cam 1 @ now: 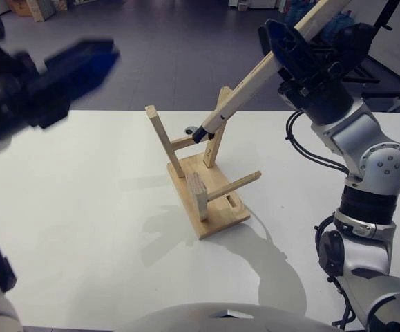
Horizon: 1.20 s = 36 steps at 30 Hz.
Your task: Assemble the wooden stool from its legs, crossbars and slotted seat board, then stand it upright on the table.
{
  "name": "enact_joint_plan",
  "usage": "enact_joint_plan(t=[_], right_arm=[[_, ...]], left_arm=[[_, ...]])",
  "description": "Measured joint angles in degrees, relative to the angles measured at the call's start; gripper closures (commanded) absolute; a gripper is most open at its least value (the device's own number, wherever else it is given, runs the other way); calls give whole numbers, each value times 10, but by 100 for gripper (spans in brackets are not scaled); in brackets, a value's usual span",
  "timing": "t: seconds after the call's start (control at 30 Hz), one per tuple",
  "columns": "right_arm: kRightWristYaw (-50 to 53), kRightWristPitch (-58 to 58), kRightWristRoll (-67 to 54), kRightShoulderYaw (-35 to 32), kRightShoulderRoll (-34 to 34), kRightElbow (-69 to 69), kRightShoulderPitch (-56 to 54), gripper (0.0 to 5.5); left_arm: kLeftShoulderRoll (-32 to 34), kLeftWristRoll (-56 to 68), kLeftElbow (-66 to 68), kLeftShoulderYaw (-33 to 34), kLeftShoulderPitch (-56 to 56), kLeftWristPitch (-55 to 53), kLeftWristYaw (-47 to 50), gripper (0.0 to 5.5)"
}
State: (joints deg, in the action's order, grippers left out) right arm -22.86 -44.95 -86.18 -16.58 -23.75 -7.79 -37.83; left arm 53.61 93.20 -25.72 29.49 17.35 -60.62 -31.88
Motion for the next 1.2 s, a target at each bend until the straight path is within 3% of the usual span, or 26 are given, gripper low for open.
enact_joint_plan(t=[0.1, 0.2, 0.37, 0.6, 0.9, 1.2], right_arm=[[-12, 0, 19, -12, -10, 9, 13, 344], [-13, 0, 25, -16, -10, 15, 13, 344], [-15, -1, 30, -20, -10, 26, 14, 344], [-12, -8, 30, -15, -1, 24, 14, 344], [-13, -23, 31, -11, 0, 26, 13, 344], [-10, -61, 33, -7, -4, 47, -12, 344]], left_arm=[[9, -139, -90, -57, -159, 7, -118, 10], [3, -246, -131, -139, -206, 51, -156, 10], [-71, -429, -165, -315, -207, 113, -78, 10], [-145, -682, -146, -497, -199, 220, 24, 10], [-207, -770, -34, -530, -187, 281, 26, 10], [-205, -791, -75, -543, -205, 275, 0, 10]])
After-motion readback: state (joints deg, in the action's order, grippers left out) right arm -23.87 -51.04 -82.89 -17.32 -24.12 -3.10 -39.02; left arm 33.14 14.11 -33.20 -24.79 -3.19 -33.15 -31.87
